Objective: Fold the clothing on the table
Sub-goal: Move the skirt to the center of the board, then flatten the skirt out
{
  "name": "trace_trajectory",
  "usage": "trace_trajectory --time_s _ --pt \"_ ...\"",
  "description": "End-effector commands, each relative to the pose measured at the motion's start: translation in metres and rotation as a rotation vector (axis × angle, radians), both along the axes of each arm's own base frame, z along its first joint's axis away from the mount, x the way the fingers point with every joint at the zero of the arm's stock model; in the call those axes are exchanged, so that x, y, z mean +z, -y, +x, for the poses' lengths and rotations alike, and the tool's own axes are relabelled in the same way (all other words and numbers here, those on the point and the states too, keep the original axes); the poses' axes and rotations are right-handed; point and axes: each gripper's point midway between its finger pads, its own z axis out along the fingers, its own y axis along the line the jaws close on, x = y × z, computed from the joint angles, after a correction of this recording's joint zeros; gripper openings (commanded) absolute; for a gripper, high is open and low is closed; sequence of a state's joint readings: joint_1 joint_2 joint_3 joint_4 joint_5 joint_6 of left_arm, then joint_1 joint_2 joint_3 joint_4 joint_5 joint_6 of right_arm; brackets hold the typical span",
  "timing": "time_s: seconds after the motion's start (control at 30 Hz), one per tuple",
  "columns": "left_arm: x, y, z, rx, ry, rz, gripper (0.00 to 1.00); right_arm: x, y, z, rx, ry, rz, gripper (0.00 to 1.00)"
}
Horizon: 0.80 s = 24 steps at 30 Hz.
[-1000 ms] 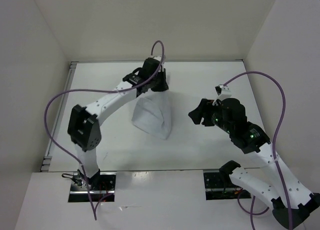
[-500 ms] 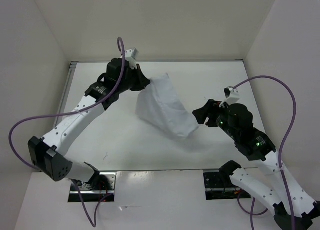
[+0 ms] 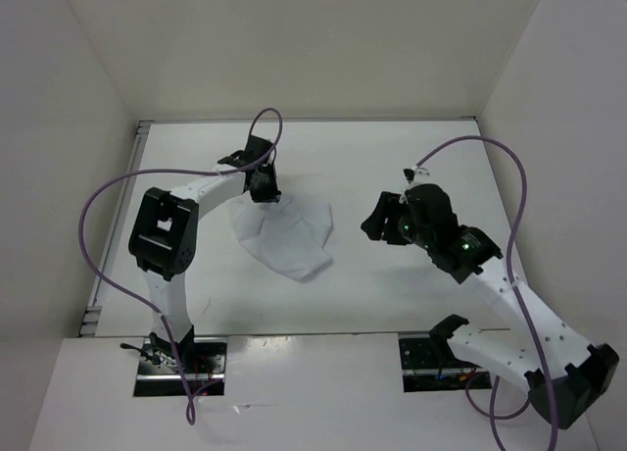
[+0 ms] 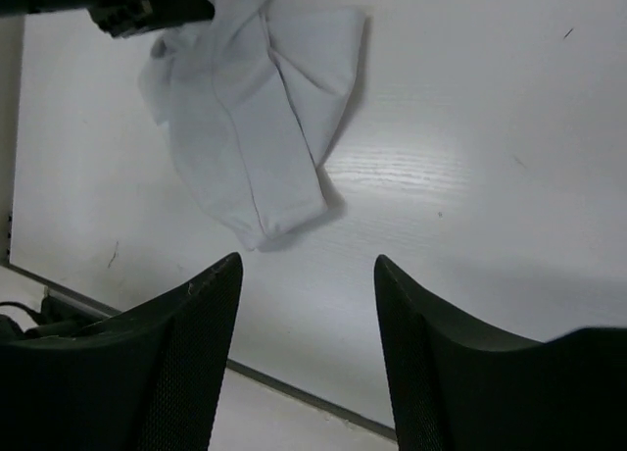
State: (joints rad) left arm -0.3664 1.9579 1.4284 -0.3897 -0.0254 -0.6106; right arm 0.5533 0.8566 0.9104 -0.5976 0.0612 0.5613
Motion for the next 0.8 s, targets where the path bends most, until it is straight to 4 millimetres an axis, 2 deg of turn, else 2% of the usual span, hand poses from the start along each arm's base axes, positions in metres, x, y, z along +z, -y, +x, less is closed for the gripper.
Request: trace_trajectory --time_s 0.0,0.03,0.1,0.13,0.17,0.27,0.3,0.37,0.63,0.67,0.73,0.77 --pt "0.011 -0.006 0.01 0.04 0.04 -0.001 0.0 -0.009 -0.026 0.001 0.062 -0.08 0.057 0.61" --pt "0.0 -0.012 0.007 0.063 0.021 0.026 0.0 -0.027 -0.033 0.003 0.065 -0.132 0.038 0.61" --pt "-0.008 -0.018 0.002 0.075 0.003 0.052 0.0 -0.046 -0.042 0.003 0.062 -0.197 0.03 0.61" --pt "-0.011 -0.023 0.0 0.091 -0.008 0.052 0.0 -0.066 -0.049 0.003 0.059 -0.266 0.006 0.6" --pt "-0.02 -0.028 -0.007 0.097 -0.029 0.07 0.0 -0.074 -0.054 0.004 0.059 -0.291 0.0 0.6" --pt "-0.023 -0.031 -0.018 0.104 -0.033 0.067 0.0 -0.109 -0.069 -0.001 0.068 -0.395 0.007 0.57" --pt "-0.02 -0.031 -0.018 0.112 -0.024 0.057 0.0 -0.108 -0.077 0.004 0.075 -0.388 0.039 0.56" --pt "-0.021 -0.031 -0.024 0.107 -0.034 0.053 0.0 -0.125 -0.085 -0.001 0.069 -0.448 0.057 0.56" --pt "-0.015 -0.035 -0.033 0.107 -0.028 0.051 0.0 -0.154 -0.118 0.009 0.081 -0.538 0.168 0.55" --pt "-0.015 -0.035 -0.033 0.107 -0.028 0.051 0.0 -0.166 -0.122 0.006 0.077 -0.566 0.159 0.54" --pt "-0.015 -0.035 -0.035 0.107 -0.028 0.051 0.0 -0.173 -0.129 0.006 0.085 -0.585 0.162 0.52" --pt "-0.015 -0.035 -0.035 0.107 -0.028 0.051 0.0 -0.183 -0.131 0.001 0.091 -0.609 0.141 0.52"
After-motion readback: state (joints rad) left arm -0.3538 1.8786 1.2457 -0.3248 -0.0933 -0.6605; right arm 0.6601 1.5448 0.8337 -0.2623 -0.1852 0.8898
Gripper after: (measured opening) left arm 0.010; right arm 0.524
